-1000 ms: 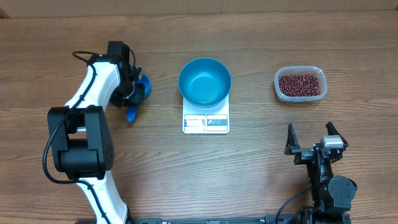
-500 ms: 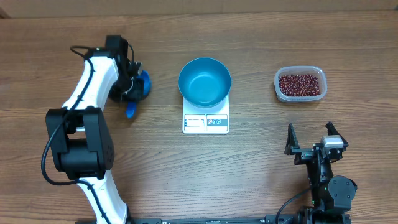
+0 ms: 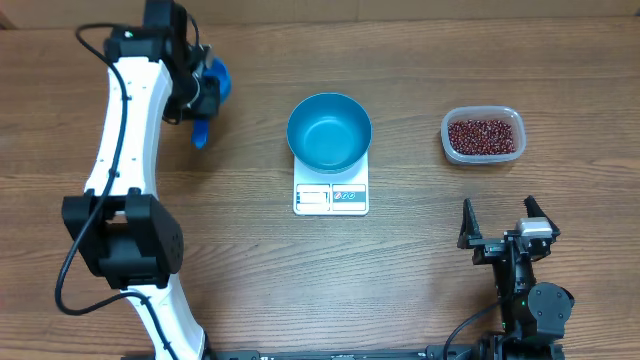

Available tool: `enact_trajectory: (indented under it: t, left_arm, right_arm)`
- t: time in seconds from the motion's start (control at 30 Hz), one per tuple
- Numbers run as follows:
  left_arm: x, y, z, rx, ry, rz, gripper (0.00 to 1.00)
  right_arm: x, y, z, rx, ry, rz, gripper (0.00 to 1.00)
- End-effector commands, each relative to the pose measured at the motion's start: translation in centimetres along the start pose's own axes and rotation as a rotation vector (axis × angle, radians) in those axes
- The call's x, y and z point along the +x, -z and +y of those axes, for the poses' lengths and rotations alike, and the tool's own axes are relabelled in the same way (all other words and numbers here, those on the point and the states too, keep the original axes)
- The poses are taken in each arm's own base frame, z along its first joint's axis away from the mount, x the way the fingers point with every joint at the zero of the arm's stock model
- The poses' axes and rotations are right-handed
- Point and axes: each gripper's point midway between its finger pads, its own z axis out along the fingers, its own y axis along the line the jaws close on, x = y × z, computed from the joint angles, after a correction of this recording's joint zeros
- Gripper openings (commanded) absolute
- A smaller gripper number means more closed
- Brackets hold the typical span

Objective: Scoop item into bowl and weigh 150g on scale
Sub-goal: 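Lift the blue scoop with the left gripper toward the scale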

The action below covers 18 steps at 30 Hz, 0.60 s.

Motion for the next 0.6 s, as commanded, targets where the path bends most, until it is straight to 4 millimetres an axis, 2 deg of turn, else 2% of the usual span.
enact_trajectory:
  t: [0.0,0.13,0.23,0.37,0.57]
  left_arm:
    - [-1.7,2.6,-1.4,0.08,0.217,-0.065,0.04]
    - [-2.5,4.6,-3.5,0.208,0.449,-0.068,0.04]
    - [-2.2,5.3,-5.4,0.319,0.613,-0.004,0.04]
    - [-2.0,6.4,-8.5,0.489,0.659,0.079,0.04]
    - [-1.7,6.5,-10.8,0.502,0.741,0.118,0.04]
  right_arm:
    - [0.2,0.0,-0.1,0.007,0.001,-0.004,1.0]
    - [0.2,0.0,-0.1,0.007,0.001,-0.004,1.0]
    - [0.2,0.0,-0.1,0.007,0.001,-0.004,1.0]
    - [0.2,0.0,-0.1,0.007,0.001,-0.004,1.0]
    - [0.2,0.0,-0.1,0.007,0.001,-0.004,1.0]
